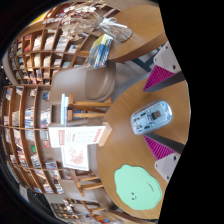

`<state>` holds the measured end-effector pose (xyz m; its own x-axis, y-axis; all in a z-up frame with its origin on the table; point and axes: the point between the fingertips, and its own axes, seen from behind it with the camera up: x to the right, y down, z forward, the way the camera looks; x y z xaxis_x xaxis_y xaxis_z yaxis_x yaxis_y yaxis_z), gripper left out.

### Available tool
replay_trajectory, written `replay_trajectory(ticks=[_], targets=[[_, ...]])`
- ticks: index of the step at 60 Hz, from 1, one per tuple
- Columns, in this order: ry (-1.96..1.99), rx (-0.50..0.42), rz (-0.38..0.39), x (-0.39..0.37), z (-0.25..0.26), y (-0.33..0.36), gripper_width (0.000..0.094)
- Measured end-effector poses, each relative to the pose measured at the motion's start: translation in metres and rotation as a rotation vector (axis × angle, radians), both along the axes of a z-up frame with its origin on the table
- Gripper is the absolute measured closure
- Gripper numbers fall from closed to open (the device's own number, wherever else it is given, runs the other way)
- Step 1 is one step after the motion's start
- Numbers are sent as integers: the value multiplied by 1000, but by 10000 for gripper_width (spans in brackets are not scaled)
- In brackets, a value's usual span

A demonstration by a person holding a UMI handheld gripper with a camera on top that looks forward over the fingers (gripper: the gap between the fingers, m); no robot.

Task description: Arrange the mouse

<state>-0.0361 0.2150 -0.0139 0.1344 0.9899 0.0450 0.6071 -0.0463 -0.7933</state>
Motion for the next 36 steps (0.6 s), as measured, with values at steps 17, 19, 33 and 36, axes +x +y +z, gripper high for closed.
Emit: replay_trajectory(ticks=[17,19,33,36], targets=[[-24,-36,-4,-20,-3,0,326],[-25,-16,-18,-20,-2,5,461],[-9,-53,-29,-20,42,-42,526],[12,-64,-5,-22,59,-68,526]])
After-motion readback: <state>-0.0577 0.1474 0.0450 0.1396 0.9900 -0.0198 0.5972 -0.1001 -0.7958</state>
